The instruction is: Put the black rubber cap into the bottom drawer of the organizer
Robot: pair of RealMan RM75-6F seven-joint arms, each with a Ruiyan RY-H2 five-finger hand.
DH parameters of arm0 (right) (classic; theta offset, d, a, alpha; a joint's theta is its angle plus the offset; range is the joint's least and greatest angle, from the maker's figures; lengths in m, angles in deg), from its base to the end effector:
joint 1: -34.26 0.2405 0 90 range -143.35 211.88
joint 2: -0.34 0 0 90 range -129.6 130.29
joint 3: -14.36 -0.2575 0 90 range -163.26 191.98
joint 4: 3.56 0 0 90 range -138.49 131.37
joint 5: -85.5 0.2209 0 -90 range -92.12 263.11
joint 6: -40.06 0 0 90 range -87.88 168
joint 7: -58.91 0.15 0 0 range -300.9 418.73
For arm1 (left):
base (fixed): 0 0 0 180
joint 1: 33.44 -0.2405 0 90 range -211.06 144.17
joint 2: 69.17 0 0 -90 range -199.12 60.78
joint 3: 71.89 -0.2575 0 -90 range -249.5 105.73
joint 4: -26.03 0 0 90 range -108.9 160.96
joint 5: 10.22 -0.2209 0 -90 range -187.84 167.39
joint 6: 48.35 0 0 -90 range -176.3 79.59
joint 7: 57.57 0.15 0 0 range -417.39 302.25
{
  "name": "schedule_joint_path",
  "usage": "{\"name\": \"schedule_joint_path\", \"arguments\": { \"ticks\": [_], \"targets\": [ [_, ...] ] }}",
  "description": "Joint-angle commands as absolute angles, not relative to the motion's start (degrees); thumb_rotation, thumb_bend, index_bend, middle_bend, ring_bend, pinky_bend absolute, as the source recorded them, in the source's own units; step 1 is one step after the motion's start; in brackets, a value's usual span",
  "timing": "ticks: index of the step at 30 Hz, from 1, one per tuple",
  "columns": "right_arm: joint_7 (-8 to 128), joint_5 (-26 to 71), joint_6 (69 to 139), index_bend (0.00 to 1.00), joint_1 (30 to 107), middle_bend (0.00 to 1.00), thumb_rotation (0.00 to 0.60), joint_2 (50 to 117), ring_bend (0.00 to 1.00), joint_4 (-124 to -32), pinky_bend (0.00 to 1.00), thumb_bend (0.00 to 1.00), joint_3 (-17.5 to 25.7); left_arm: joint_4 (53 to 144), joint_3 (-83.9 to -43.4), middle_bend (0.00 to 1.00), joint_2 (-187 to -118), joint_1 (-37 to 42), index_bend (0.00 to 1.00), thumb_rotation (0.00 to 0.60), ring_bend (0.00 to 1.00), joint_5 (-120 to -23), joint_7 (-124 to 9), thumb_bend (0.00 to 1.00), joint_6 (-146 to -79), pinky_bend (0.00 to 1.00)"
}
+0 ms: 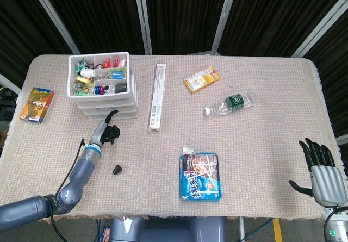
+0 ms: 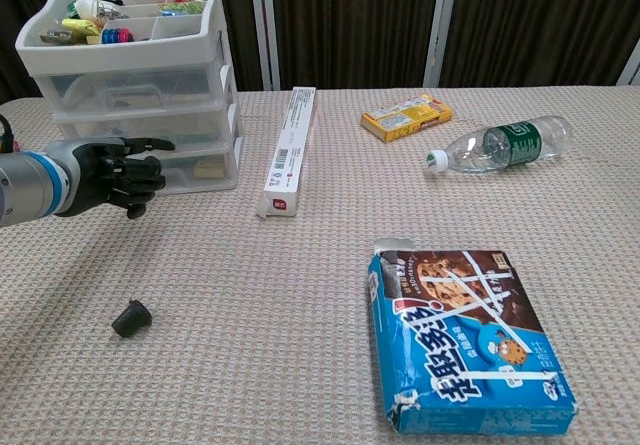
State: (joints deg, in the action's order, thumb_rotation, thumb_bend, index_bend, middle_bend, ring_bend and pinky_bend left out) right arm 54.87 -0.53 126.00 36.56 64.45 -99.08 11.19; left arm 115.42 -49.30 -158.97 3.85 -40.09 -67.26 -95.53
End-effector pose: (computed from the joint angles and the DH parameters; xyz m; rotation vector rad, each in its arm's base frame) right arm -0.3114 -0.1745 0.1472 1.3594 -0.9047 0.8765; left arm -0.1787 0.3551 -0.0343 -0.9435 -2.0944 -1.1277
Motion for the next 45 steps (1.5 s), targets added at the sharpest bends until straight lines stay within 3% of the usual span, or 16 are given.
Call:
{"name": "schedule_joint_path", "arguments": {
  "ticks": [1,23,29,30,33,39,45],
  "targets": [
    [54.80,-0.50,126.05,0.05,36.53,0.00,0.600,64.47,0.00,-99.11,0.00,0.01,11.18,116.18,-49.65,0.93,-159.29,2.68,0.11,0.600,0.85,-42.44,-68.79,0.97,-95.92,0.76],
    [54.59,-0.46,126.36,0.05,36.43,0.00,0.600,64.48,0.00,-99.12,0.00,0.01,11.09,122.56,-56.08,0.93,-156.51,-4.21,0.12,0.600,0.85,-55.73,-72.22,0.99,-98.13,0.76],
    [54.46,-0.65,126.46,0.05,36.45,0.00,0.600,64.48,0.00,-99.03,0.00,0.01,11.10,121.29,-60.99,0.95,-156.09,-5.60,0.13,0.600,0.86,-69.61,-62.32,1.00,-108.66,0.77],
    [54.35,-0.73,126.48,0.05,36.46,0.00,0.600,64.51,0.00,-99.02,0.00,0.01,11.13,120.30,-62.60,0.95,-156.05,-5.85,0.13,0.600,0.86,-75.34,-58.18,1.00,-112.87,0.77],
    [54.10,-0.83,126.58,0.05,36.44,0.00,0.600,64.60,0.00,-98.96,0.00,0.01,11.15,120.70,-63.58,0.96,-155.36,-6.29,0.13,0.600,0.87,-79.39,-54.16,1.00,-116.52,0.78],
    [53.90,-0.79,126.58,0.05,36.41,0.00,0.600,64.64,0.00,-99.04,0.00,0.01,11.18,124.82,-63.11,0.97,-150.70,-4.85,0.10,0.600,0.88,-77.74,-42.47,1.00,-116.48,0.78],
    [53.84,-0.65,126.51,0.05,36.39,0.00,0.600,64.57,0.00,-99.12,0.00,0.01,11.19,128.24,-61.74,0.97,-148.05,-2.70,0.15,0.600,0.88,-68.02,-32.47,1.00,-113.92,0.78]
  ]
}}
